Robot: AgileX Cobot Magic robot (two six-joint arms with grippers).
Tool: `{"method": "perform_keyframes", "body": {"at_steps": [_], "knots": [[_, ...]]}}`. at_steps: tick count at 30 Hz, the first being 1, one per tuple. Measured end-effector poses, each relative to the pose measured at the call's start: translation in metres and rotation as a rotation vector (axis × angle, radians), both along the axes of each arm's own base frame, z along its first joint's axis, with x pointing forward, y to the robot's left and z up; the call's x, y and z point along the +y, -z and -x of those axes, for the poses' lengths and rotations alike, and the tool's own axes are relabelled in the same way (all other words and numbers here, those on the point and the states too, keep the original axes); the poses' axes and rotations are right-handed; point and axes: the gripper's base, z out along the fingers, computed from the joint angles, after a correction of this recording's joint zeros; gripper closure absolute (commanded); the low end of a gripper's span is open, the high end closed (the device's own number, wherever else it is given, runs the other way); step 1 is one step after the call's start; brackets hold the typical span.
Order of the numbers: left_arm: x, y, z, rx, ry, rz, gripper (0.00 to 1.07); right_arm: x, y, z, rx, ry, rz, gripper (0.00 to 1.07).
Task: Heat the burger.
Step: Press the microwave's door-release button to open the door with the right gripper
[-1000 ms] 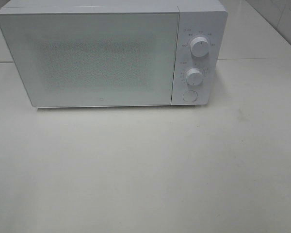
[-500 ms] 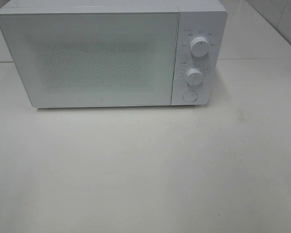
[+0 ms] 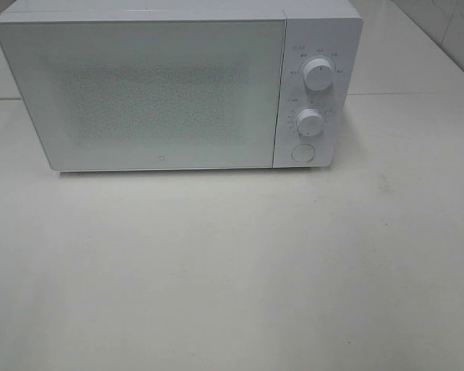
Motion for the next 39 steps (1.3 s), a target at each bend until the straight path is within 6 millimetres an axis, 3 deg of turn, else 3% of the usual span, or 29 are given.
{"method": "perform_keyframes", "body": {"at_steps": [16, 24, 28, 34, 39], "knots": [[0.000, 0.000, 0.000, 0.000, 0.000, 0.000, 0.09, 0.005, 0.007, -0.076, 0.000, 0.026, 0.000, 0.36], [0.000, 0.000, 0.000, 0.000, 0.000, 0.000, 0.09, 0.006, 0.015, -0.102, -0.017, 0.036, 0.000, 0.36], [0.000, 0.000, 0.000, 0.000, 0.000, 0.000, 0.09, 0.007, 0.022, -0.121, -0.025, 0.043, 0.000, 0.36], [0.000, 0.000, 0.000, 0.000, 0.000, 0.000, 0.09, 0.008, 0.031, -0.133, -0.007, 0.055, -0.013, 0.36], [0.000, 0.000, 0.000, 0.000, 0.000, 0.000, 0.09, 0.009, 0.049, -0.154, -0.025, 0.068, -0.018, 0.36]]}}
